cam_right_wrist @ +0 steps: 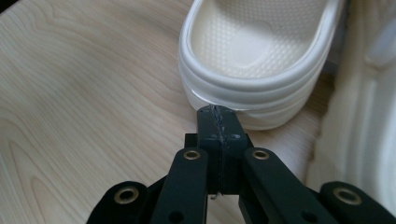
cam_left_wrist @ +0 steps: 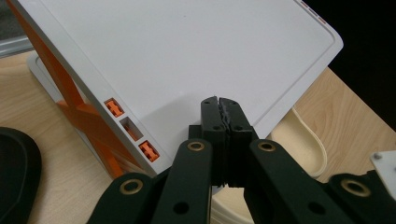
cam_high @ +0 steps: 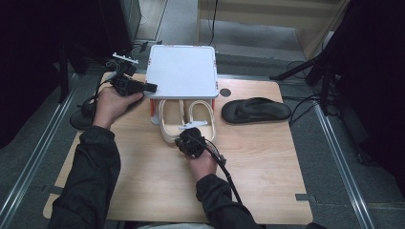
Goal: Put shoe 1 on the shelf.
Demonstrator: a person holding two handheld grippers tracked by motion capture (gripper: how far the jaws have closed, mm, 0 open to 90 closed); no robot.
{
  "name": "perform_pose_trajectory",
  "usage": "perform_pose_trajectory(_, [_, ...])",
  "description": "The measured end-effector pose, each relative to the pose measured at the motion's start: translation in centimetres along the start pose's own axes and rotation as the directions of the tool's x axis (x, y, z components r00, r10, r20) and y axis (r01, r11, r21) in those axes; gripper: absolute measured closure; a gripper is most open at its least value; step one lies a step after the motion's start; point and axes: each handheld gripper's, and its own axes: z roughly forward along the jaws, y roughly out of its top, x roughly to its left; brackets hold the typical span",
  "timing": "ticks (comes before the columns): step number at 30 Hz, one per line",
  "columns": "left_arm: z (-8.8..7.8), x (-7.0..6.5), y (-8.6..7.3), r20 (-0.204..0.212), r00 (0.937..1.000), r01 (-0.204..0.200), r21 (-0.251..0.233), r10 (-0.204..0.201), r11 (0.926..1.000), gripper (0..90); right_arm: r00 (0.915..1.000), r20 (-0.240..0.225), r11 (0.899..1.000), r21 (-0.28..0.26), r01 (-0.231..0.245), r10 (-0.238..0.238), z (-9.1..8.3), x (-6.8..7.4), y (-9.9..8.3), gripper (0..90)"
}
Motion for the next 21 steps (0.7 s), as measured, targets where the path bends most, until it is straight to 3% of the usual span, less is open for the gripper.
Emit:
perform_pose_trajectory(11, [0.0,-0.1,0.0,-0.009,0.9999,-0.008,0.000,0.008,1.0000,90.0,0.9990,0.005,0.999,-0.023,-0.045,0.045,1.8,-0.1,1.6,90.0])
perform_pose_trajectory(21, [0.1,-0.2,0.0,-0.001,1.0000,-0.009,0.005,0.009,0.9999,90.0,0.9975,0.050,0.998,-0.032,-0.049,0.051,3.9,-0.3,4.6,90.0])
